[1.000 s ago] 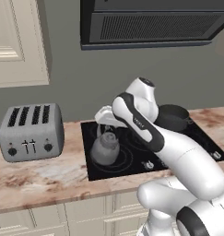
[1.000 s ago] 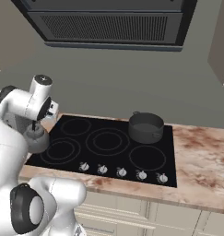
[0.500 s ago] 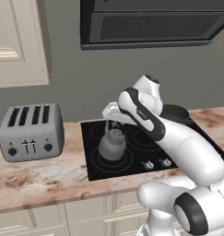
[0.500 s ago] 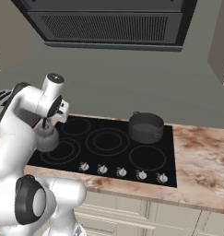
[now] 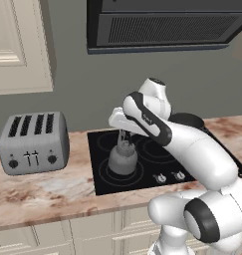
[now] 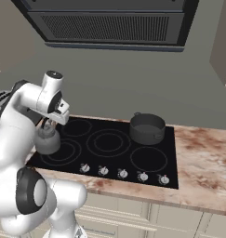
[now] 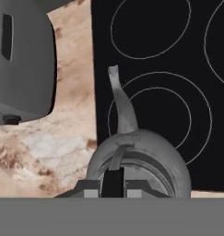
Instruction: Pick the kettle from the counter and place it on a stove burner. Then turn the burner on.
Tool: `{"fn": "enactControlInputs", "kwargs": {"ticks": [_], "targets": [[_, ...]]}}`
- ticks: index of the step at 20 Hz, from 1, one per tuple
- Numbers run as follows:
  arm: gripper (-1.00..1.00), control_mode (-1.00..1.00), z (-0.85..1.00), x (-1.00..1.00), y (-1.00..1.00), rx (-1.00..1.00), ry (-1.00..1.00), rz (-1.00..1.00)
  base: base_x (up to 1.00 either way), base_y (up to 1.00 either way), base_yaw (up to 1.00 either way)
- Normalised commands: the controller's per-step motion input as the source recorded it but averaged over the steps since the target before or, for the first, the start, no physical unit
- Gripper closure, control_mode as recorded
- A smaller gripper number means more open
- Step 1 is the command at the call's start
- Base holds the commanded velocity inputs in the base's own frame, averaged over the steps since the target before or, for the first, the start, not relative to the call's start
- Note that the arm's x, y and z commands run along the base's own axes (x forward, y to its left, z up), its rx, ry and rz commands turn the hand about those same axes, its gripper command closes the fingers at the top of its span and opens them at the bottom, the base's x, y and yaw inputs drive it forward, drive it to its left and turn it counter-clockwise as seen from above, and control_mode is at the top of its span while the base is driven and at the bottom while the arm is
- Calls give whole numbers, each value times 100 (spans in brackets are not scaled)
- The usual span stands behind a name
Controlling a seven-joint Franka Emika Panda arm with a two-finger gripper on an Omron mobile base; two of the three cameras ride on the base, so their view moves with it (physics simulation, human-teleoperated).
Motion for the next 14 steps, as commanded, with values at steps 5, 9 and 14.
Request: {"fn": "enactControlInputs", "kwargs": {"ticks": [5, 9, 14], "targets": [[100, -100, 0, 0, 0, -2, 8, -8, 0, 0, 0], [100, -100, 0, 3, -2, -1, 0, 0, 0, 0, 0], [100, -100, -3, 17, -19, -1, 0, 1, 0, 0, 0]]}}
